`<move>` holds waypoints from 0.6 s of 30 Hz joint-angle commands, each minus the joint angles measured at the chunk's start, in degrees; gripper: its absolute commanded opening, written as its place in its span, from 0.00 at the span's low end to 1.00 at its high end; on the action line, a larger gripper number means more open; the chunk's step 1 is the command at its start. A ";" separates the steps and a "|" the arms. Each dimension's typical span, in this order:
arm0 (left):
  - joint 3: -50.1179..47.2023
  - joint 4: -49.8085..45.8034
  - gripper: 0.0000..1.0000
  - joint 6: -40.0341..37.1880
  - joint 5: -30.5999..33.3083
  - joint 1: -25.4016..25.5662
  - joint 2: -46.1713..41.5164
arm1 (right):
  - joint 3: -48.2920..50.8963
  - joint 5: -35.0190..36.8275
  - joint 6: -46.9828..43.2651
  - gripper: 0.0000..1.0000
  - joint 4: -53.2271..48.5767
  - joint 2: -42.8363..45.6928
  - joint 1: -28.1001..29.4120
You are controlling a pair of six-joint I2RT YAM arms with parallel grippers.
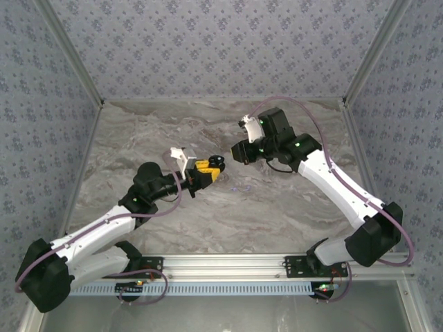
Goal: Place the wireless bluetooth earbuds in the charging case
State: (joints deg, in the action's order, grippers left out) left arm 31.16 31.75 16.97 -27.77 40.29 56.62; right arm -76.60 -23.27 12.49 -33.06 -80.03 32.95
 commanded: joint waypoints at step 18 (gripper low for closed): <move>2.37 4.71 0.19 1.10 -2.12 0.49 2.00 | 1.28 -17.92 -1.68 0.18 5.62 0.08 0.67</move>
State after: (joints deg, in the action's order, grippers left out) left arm 31.24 35.38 17.61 -30.87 40.29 58.35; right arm -75.70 -36.40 12.32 -27.97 -80.05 32.86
